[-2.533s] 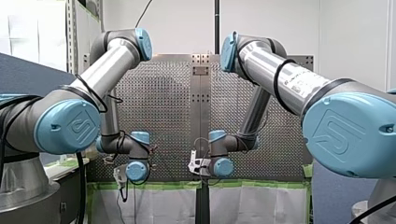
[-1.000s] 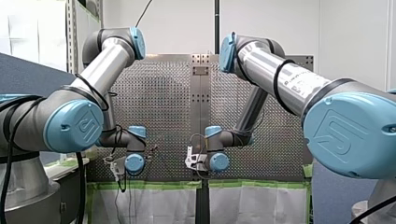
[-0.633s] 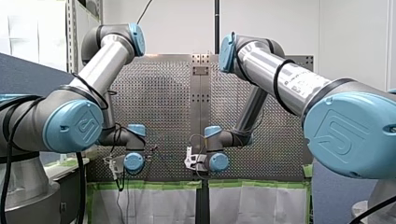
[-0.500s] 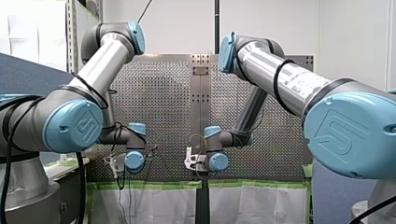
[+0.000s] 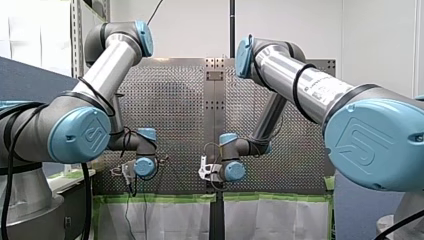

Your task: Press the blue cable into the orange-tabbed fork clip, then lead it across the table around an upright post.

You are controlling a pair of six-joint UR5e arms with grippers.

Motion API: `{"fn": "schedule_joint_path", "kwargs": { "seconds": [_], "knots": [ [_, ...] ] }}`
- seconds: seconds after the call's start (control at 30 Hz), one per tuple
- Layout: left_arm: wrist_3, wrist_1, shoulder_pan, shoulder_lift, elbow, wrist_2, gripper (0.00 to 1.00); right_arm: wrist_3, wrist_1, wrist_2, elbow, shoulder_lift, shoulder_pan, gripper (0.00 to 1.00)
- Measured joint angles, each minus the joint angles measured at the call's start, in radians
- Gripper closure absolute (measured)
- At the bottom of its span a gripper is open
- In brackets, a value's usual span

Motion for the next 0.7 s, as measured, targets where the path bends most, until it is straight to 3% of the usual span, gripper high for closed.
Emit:
{"fn": "schedule_joint_path", "kwargs": {
  "seconds": [0.4, 0.7],
  "knots": [
    [-0.011, -0.050, 0.049, 0.000, 0.039, 0.032, 1.00, 0.001, 0.010, 0.000, -0.023, -0.001, -0.032, 1.00],
    [-0.011, -0.080, 0.134, 0.000, 0.065, 0.113, 1.00, -0.003, 0.065, 0.000, -0.086, -0.001, -0.050, 1.00]
  ]
}}
